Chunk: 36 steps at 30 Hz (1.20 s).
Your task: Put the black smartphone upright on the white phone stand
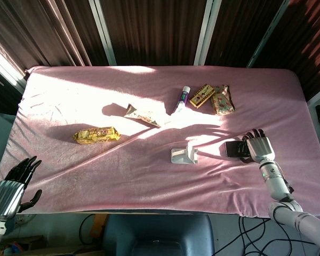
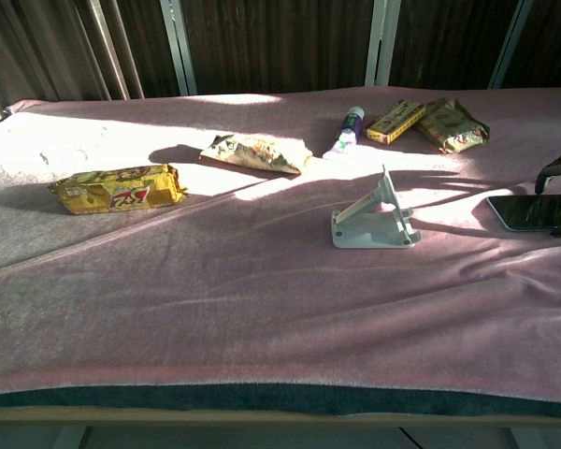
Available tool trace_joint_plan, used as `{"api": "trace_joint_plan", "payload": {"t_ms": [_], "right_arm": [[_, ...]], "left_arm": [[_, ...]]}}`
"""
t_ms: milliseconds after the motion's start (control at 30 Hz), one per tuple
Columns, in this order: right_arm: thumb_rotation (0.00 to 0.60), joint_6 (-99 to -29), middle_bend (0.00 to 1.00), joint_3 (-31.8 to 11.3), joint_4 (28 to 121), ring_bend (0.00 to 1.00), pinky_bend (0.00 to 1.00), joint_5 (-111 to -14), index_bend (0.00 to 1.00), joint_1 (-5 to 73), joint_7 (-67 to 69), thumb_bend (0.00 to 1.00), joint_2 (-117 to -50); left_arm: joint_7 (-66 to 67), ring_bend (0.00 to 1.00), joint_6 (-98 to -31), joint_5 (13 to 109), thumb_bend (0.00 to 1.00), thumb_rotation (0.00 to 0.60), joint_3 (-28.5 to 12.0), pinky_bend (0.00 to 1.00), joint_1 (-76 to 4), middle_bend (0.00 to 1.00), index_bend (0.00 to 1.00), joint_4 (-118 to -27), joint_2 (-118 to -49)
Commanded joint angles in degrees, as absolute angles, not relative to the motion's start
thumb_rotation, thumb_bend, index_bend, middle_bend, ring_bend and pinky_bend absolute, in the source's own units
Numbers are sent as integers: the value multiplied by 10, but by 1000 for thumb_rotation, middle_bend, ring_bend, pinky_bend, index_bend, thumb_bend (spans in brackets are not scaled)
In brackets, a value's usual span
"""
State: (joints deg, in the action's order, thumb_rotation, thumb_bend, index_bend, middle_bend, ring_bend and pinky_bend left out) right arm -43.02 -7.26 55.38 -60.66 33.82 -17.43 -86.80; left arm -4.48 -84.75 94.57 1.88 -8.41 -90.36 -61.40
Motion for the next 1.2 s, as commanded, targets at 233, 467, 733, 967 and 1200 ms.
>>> {"api": "trace_joint_plan", "payload": {"t_ms": [233, 467, 733, 967, 1200], "right_arm": [[600, -425, 275, -73, 543, 32, 42, -605, 388, 342, -175, 358, -878], [600, -428, 274, -72, 540, 35, 42, -608, 417, 343, -178, 358, -883], [600, -453, 470, -76, 536, 288, 47, -610, 718, 339, -186, 357, -893], [600, -492, 605, -69, 546, 439, 164, -637, 866, 328, -190, 358, -893], [600, -522, 676, -68, 556, 515, 327, -658, 957, 319, -182, 358, -895]], "left_arm": [[-47, 20, -852, 942, 364, 600, 17, 160, -81, 6, 0, -903, -612], [-50, 20, -853, 944, 364, 600, 17, 161, -81, 6, 0, -902, -612], [-54, 20, -855, 946, 364, 600, 17, 161, -80, 6, 0, -901, -611], [-54, 20, -854, 948, 364, 600, 18, 161, -81, 6, 0, -901, -612], [-55, 20, -854, 949, 364, 600, 18, 161, -81, 6, 0, -900, -612]]}}
